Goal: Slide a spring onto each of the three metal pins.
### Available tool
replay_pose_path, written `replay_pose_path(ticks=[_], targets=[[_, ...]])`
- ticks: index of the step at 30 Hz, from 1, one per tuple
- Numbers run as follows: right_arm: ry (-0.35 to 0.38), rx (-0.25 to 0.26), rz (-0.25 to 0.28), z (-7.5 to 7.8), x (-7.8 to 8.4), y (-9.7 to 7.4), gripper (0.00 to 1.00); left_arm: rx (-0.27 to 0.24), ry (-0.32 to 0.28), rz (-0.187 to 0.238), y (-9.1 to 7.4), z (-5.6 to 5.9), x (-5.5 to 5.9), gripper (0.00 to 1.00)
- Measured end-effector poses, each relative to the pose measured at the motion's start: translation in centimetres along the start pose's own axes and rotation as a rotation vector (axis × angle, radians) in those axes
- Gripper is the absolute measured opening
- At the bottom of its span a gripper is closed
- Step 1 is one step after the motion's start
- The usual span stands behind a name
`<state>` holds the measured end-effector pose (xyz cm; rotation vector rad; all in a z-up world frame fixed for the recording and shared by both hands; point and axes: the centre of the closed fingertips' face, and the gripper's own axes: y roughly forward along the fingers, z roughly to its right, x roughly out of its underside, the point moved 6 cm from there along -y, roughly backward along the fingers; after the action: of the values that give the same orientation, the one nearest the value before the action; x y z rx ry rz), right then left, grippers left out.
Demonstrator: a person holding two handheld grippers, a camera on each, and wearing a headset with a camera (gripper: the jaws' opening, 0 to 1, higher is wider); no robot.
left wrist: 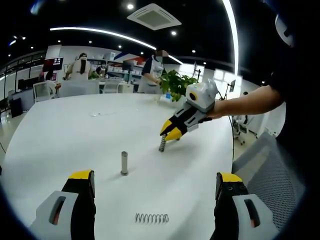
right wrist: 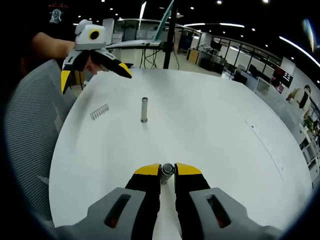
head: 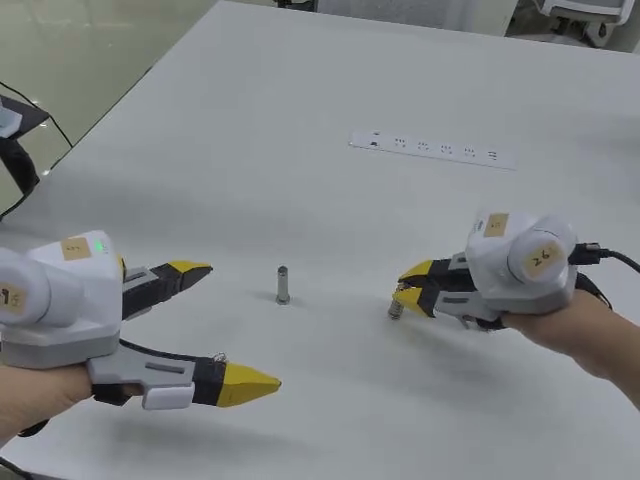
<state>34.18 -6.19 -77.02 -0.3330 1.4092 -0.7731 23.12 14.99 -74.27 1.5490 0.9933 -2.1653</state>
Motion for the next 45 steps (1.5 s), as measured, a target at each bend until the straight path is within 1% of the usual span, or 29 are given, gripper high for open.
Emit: replay_pose_path(ticks=[10,19,22,25,32,37,43,45], targets=[[-0.007,0.0,-0.003,0.1,0.0,0.0,0.08,0.004,0.0,-0.002,0.1,0.0,0.0,0.98],[0.02,0.004,0.005,0.1,-0.1,0.0,0.1,0.003,-0.006,-0.002,0.0,0.0,0.0,0.98],[0.028,0.022,0.016,0.3,-0.3,-0.1,0.14,0.003,-0.004,-0.002,0.0,0.1,0.0,0.98],[0.036,0.029,0.028,0.4,-0.5,-0.4,0.15,0.003,-0.006,0.0,0.0,0.1,0.0,0.98],[0.052,0.032,0.063,0.0,-1.2,-1.3,0.15,0.002,-0.005,0.006,-0.1,0.2,-0.2,0.98],[0.069,0.039,0.072,-0.3,-1.3,-1.8,0.18,0.001,-0.003,0.006,-0.2,0.2,-0.2,0.98],[0.101,0.041,0.099,-0.5,-1.5,-2.3,0.19,0.002,-0.006,0.009,-0.3,0.2,-0.2,0.98],[0.102,0.043,0.104,-0.6,-1.6,-2.4,0.21,0.004,-0.002,0.01,-0.4,0.3,-0.3,0.98]])
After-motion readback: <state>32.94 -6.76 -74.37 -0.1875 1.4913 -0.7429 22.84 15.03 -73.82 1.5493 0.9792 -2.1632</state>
